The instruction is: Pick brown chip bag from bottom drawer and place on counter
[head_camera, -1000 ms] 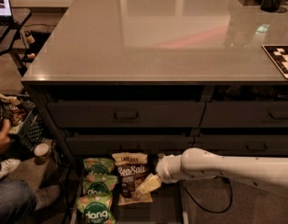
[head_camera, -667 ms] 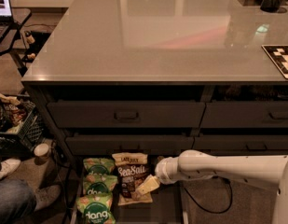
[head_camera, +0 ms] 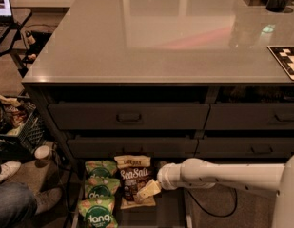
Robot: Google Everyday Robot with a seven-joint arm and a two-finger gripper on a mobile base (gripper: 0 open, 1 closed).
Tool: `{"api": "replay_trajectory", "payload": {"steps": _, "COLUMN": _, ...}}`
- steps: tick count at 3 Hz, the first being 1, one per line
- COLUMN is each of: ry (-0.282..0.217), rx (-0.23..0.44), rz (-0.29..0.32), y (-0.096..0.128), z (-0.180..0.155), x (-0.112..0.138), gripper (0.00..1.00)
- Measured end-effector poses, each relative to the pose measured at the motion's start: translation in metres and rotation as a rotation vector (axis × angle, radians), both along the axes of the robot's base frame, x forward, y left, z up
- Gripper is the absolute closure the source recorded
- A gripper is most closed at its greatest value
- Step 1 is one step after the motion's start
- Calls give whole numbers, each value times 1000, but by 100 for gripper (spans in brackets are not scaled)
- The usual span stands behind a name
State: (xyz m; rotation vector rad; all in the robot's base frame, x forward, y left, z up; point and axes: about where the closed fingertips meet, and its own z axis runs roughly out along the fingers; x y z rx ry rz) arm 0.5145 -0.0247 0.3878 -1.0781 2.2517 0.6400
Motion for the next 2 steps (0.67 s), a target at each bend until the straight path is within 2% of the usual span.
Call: {"api": "replay_trajectory", "payload": {"steps": 2, "ry": -39, "rx": 21, "rz": -54, "y": 0, "z": -48, "x": 26, "gripper": 0}}
